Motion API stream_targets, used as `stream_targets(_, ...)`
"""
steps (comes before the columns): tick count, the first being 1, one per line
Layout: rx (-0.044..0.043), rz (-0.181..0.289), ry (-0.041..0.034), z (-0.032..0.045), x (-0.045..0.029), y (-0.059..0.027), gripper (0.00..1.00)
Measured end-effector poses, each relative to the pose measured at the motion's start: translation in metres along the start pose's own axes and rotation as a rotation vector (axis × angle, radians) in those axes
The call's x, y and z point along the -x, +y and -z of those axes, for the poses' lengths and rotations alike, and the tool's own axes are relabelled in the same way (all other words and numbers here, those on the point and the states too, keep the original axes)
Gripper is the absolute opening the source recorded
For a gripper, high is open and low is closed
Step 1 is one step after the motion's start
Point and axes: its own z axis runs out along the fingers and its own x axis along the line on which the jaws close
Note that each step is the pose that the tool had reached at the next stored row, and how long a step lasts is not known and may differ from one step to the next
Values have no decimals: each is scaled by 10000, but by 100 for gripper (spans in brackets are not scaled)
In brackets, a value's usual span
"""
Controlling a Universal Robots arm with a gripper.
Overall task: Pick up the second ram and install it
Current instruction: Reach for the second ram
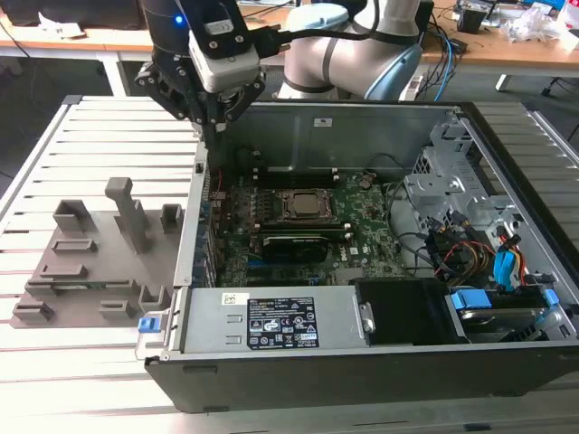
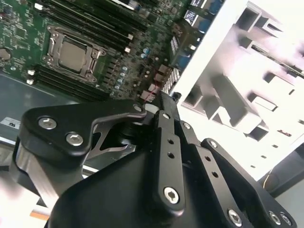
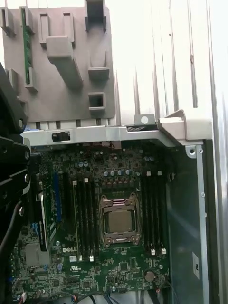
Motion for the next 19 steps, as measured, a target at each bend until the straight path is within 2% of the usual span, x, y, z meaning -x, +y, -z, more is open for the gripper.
stream_targets(7,-1,-1,-3,6,-258,-19,11)
stream_targets(9,0,0,-5,8,-355,-26,11)
stream_targets(14,0,0,-8,12,-490,-36,11)
stream_targets(18,1,0,-12,15,-652,-48,11)
stream_targets(19,1,1,-13,16,-672,-50,11)
